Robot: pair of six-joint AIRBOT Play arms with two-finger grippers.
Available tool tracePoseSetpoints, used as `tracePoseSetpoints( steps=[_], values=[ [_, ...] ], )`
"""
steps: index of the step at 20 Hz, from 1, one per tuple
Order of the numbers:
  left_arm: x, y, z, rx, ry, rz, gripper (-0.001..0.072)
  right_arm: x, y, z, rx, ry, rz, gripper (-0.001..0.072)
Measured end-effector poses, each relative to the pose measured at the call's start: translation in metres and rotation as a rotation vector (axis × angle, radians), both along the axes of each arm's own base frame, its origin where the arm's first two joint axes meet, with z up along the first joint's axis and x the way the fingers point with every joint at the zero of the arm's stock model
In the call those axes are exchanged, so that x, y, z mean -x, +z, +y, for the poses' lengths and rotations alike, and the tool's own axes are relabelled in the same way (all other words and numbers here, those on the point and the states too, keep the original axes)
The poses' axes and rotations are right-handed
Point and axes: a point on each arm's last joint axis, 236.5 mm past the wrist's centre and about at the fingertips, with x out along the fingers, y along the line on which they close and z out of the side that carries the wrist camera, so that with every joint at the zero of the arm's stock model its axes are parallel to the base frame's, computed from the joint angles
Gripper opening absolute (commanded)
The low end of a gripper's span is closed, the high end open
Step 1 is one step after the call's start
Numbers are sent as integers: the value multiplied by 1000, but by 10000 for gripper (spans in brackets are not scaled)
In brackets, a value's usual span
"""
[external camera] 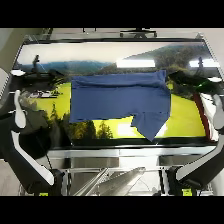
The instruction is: Fold the shirts.
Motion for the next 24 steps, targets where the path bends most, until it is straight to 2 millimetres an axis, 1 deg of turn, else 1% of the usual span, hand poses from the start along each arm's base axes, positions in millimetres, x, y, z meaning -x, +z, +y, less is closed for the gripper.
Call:
tracePoseSetpoints(
  steps=[2, 4, 6, 7, 9, 10, 11, 12, 15, 17, 19, 22, 24],
  values=[
    [17, 23, 19, 5, 1, 26, 209, 19, 21, -19, 45, 0, 29, 310],
    [41, 36, 32, -28, -15, 79, 213, 43, 42, -30, 80, 17, 64, 310],
    [74, 33, 37, -93, -45, 161, 215, 75, 52, -33, 108, 46, 130, 310],
    [92, 27, 38, -126, -59, 204, 239, 94, 51, -33, 122, 55, 174, 310],
    [129, 10, 32, -167, -80, 286, 243, 134, 43, -33, 145, 48, 270, 310],
    [144, 1, 28, -180, -79, 314, 243, 152, 38, -32, 150, 37, 304, 311],
    [154, -10, 25, -195, -72, 328, 243, 168, 31, -30, 150, 26, 337, 356],
    [166, -22, 20, -210, -70, 345, 244, 181, 24, -28, 148, 1, 363, 446],
    [191, -56, 0, -236, -90, 391, 244, 216, -3, -16, 119, -39, 451, 446],
    [204, -75, -15, -250, -117, 413, 244, 235, -20, -4, 84, -40, 503, 446],
    [213, -88, -30, -262, -154, 430, 244, 252, -34, 9, 46, -33, 553, 446],
    [222, -94, -56, -252, -213, 445, 244, 272, -49, 24, 2, -19, 609, 446],
    [227, -97, -68, -262, -249, 446, 240, 281, -56, 33, -22, -11, 636, 446]
  ],
)
